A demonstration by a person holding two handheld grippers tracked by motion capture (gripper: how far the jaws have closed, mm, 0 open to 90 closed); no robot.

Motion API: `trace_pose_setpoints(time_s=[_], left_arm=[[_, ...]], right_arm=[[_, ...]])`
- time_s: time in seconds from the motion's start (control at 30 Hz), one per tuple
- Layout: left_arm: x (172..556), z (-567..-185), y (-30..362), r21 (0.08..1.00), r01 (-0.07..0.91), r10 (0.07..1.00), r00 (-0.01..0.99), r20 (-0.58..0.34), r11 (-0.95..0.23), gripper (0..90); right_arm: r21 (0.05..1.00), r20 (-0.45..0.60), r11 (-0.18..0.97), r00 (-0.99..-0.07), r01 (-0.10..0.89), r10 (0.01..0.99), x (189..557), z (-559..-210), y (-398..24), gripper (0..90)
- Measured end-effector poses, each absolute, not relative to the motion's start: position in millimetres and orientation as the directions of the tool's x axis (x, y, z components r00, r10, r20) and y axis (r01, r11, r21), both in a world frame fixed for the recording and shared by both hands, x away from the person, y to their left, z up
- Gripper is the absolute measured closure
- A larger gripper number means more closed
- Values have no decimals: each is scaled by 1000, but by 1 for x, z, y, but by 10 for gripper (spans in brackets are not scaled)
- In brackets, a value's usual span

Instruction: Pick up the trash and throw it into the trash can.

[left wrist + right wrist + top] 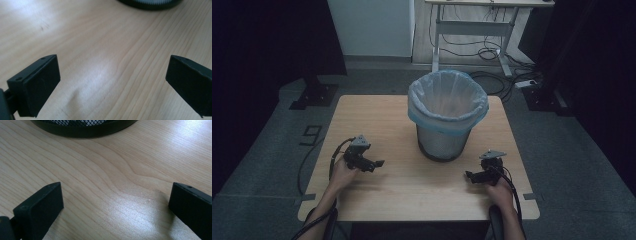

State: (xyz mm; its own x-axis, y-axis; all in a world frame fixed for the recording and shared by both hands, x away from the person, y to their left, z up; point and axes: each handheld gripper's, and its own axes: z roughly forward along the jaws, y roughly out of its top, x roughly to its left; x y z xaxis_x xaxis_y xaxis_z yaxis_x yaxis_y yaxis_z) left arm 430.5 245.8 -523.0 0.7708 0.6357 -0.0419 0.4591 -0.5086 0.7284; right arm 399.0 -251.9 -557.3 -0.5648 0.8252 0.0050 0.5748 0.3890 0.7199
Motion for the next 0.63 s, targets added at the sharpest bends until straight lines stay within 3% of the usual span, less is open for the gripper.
trace_pose_setpoints(time_s=[0.33,0.63], left_arm=[[425,-548,237,658,473,629,777,2,-586,0],[423,-549,234,658,481,636,772,-4,-580,0]], right_arm=[[720,5,388,-563,575,826,399,-557,-252,0],[720,5,387,-562,576,827,399,-557,-252,0]])
